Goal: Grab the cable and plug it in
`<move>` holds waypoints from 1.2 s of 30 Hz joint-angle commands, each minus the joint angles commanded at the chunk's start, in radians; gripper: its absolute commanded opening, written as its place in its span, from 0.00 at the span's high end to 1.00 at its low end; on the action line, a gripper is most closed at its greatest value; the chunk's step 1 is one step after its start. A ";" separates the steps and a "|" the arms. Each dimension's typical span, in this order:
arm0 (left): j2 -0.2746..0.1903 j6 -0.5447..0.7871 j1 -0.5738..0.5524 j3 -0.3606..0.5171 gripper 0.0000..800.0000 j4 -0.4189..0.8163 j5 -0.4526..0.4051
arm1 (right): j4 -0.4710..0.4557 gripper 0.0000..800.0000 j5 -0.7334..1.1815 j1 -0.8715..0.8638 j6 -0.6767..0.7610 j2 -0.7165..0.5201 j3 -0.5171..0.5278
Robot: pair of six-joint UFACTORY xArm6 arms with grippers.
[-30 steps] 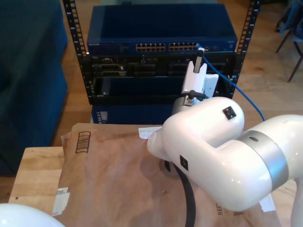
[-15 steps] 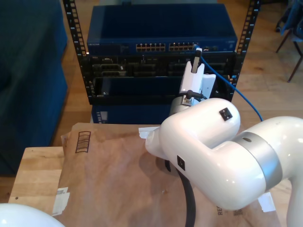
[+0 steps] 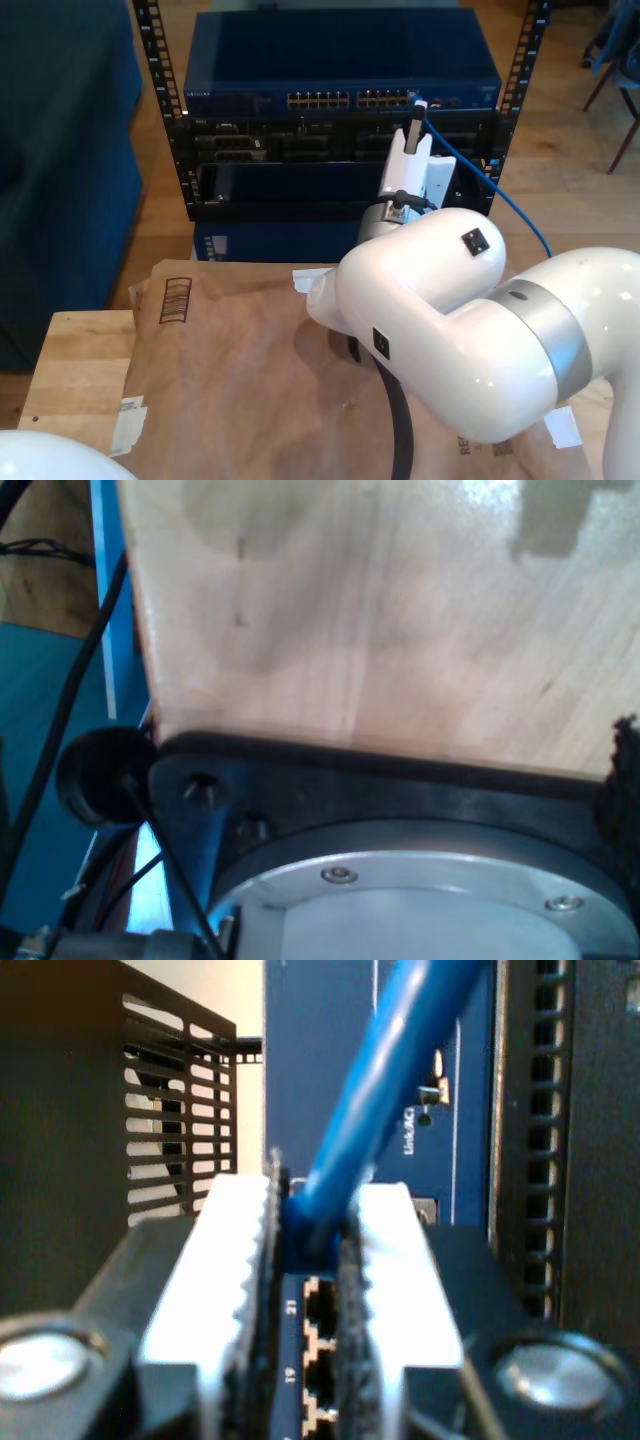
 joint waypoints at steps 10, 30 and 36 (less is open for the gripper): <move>0.000 0.000 0.000 0.000 0.00 0.000 0.000 | -0.002 1.00 0.005 -0.002 0.000 0.002 -0.021; 0.000 0.000 0.000 0.000 0.00 0.000 0.000 | 0.000 1.00 0.012 -0.008 -0.002 0.028 -0.043; 0.000 0.000 0.000 0.000 0.00 0.000 0.000 | 0.000 1.00 0.012 -0.008 -0.005 0.034 -0.063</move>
